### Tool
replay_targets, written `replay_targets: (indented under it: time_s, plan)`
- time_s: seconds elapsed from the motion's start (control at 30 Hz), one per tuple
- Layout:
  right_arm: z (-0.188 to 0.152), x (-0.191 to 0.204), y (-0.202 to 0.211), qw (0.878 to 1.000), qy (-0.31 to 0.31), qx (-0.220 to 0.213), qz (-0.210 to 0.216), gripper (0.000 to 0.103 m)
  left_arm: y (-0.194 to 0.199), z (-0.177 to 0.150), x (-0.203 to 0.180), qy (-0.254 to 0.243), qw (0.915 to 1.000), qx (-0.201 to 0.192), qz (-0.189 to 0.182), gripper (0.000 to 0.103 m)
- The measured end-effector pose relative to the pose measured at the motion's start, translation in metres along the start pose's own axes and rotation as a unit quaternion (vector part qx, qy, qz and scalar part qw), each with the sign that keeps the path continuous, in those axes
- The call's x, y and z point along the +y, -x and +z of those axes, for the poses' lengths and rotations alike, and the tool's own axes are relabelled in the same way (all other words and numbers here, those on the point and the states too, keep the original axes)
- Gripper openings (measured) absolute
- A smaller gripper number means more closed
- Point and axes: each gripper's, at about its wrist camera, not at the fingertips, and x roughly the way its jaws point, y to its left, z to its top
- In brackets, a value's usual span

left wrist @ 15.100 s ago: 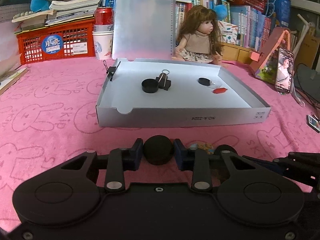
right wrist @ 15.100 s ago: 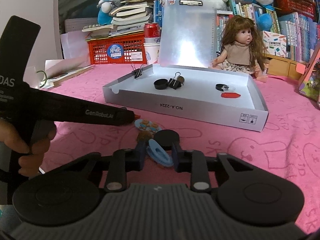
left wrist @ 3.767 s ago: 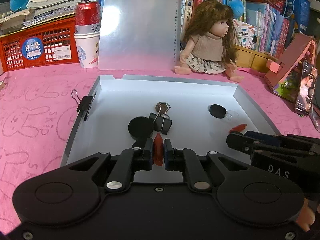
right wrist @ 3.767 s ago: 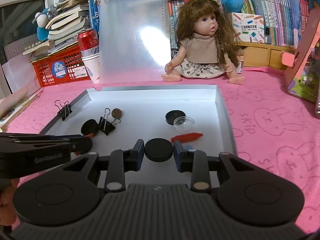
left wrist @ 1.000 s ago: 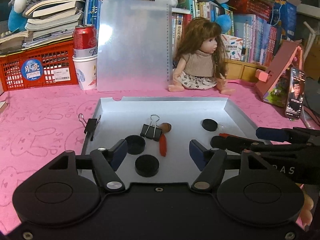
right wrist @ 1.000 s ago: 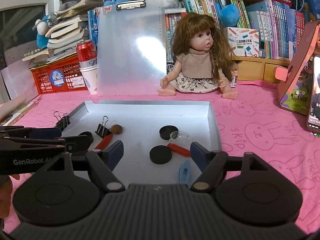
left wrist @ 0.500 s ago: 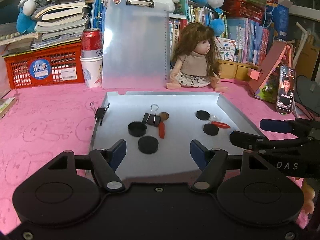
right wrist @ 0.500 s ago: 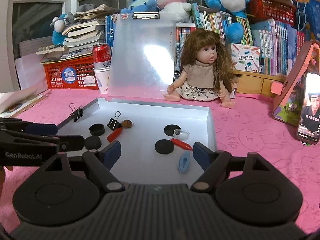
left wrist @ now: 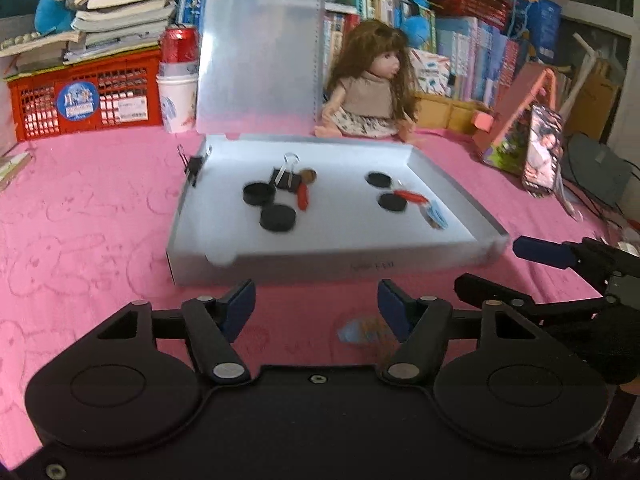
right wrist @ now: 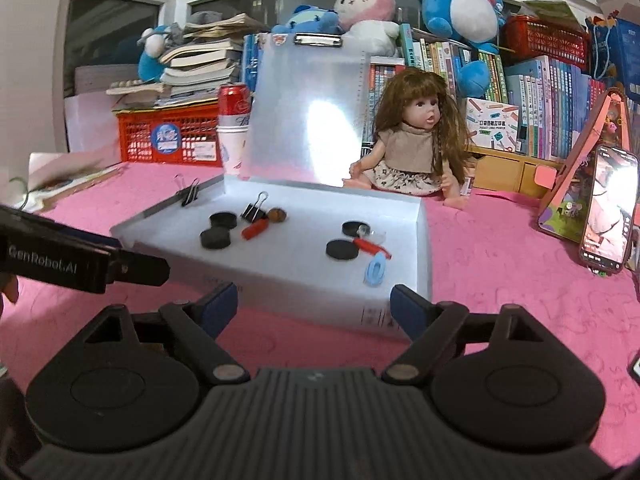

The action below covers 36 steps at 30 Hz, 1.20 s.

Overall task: Organize rigid objects
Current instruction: 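Withdraw both open tools from the box toward the towel, then close the left tool on the cartoon bear badge while the right tool grips the walnut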

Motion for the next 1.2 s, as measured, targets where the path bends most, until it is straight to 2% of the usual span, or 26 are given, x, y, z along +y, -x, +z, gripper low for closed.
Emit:
replay_targets:
  time_s: [0.17,0.27,0.43,0.5,0.83,1.13,1.2]
  plan:
    - [-0.011,0.003,0.007,1.000,0.014,0.000,0.005,0.092,0.000,-0.009,-0.006,0.010,0.9992,0.028,-0.027,0.055]
    - [-0.014,0.003,0.009,1.000,0.015,-0.001,0.008,0.093,-0.004,-0.010,-0.013,0.009,0.9989,0.031,-0.033,0.054]
    - [-0.019,0.004,0.012,1.000,0.013,0.002,0.014,0.093,-0.017,-0.011,-0.028,0.003,0.9983,0.041,-0.043,0.036]
    - [-0.022,0.005,0.012,1.000,0.017,0.005,0.016,0.093,-0.021,-0.012,-0.031,0.002,0.9983,0.040,-0.042,0.023]
    - [-0.025,0.016,0.011,0.999,0.021,0.012,0.039,0.093,-0.019,-0.010,-0.027,-0.013,0.9990,0.034,-0.027,0.023]
    - [-0.024,0.035,0.011,0.994,0.027,0.017,0.106,0.093,-0.005,-0.003,-0.004,-0.003,0.9998,0.018,-0.005,0.023]
    - [-0.024,0.042,0.010,0.992,0.031,0.022,0.121,0.089,-0.003,-0.001,0.000,0.000,0.9999,0.016,-0.001,0.023]
